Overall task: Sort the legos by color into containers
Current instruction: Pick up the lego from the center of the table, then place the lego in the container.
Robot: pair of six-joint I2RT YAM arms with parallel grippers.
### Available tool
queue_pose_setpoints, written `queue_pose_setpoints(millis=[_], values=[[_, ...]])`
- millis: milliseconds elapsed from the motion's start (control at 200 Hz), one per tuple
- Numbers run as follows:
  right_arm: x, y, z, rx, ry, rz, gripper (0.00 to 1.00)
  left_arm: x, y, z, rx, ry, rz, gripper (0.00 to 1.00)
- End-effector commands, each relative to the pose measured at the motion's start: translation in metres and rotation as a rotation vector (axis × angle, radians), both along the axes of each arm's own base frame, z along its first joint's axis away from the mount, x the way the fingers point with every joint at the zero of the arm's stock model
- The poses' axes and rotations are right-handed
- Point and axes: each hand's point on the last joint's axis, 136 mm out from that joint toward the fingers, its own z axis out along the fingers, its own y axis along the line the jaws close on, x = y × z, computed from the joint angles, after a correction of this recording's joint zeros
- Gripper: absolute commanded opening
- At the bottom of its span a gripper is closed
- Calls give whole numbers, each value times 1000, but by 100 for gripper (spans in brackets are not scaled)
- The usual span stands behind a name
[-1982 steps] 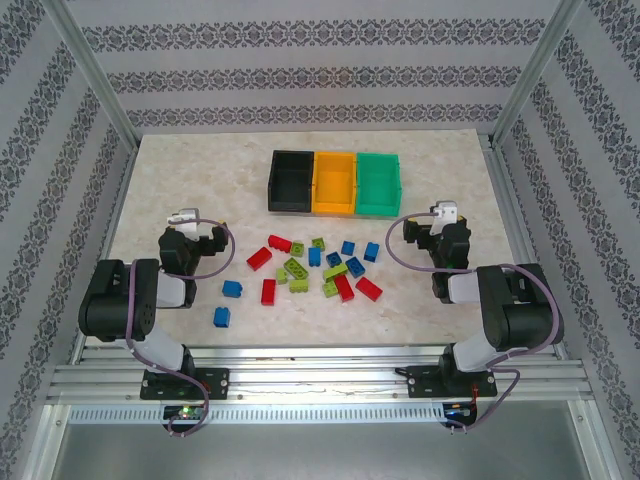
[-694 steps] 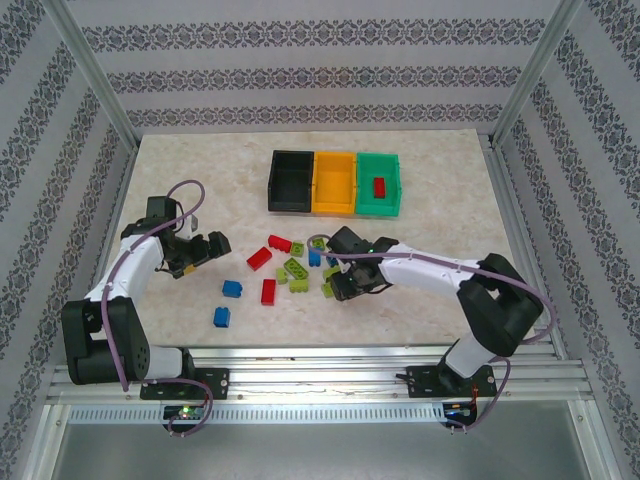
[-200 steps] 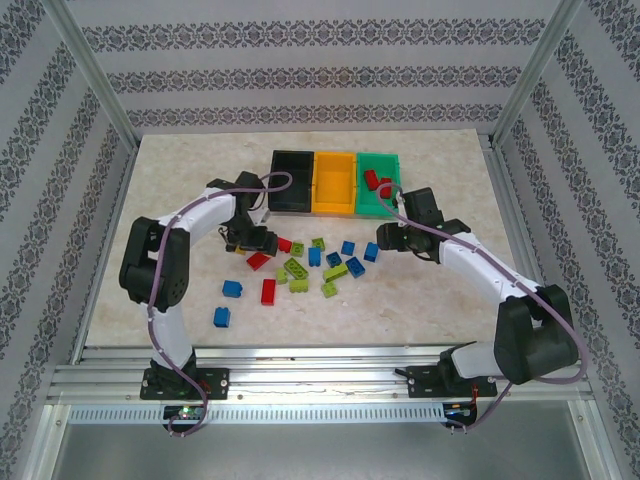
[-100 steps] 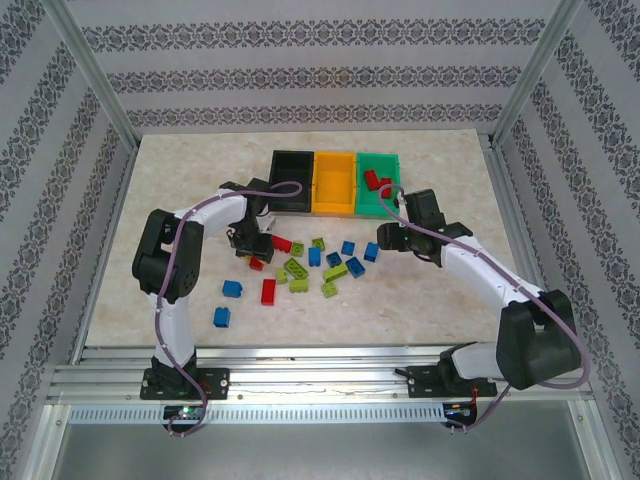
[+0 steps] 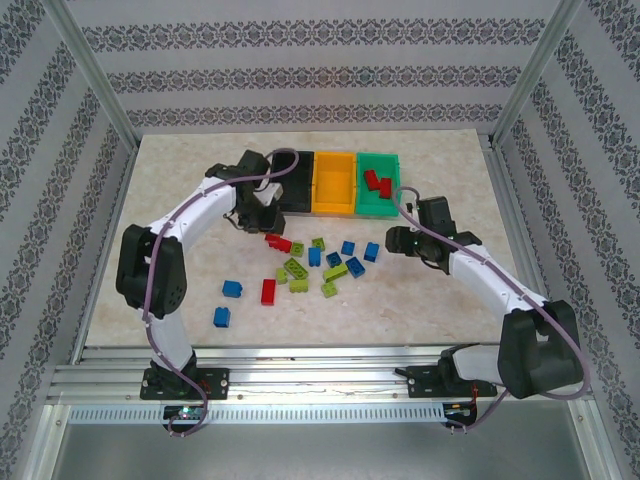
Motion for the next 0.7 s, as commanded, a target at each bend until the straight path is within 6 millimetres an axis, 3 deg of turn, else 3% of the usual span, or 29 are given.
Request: queue_pose_setpoints(millis=[0,240,390,570,695], values=[[-5,-5,4,76,-5,-55,60,29,-39,37,-158,-73,24,28],[-19,-6,-3,104,51,-41,61,90,-120,63,-311,-127,-19,28],[-26,-4,-1,131,45,-47,61,125,-167,58,-396,-129,-17,29],[-38,0,-5,168,58,-49,61,163,-204,63,-566,-162,56,28],[-42,1,-4,180,55,-55,61,178,-227,65,-655,-207,84,28]])
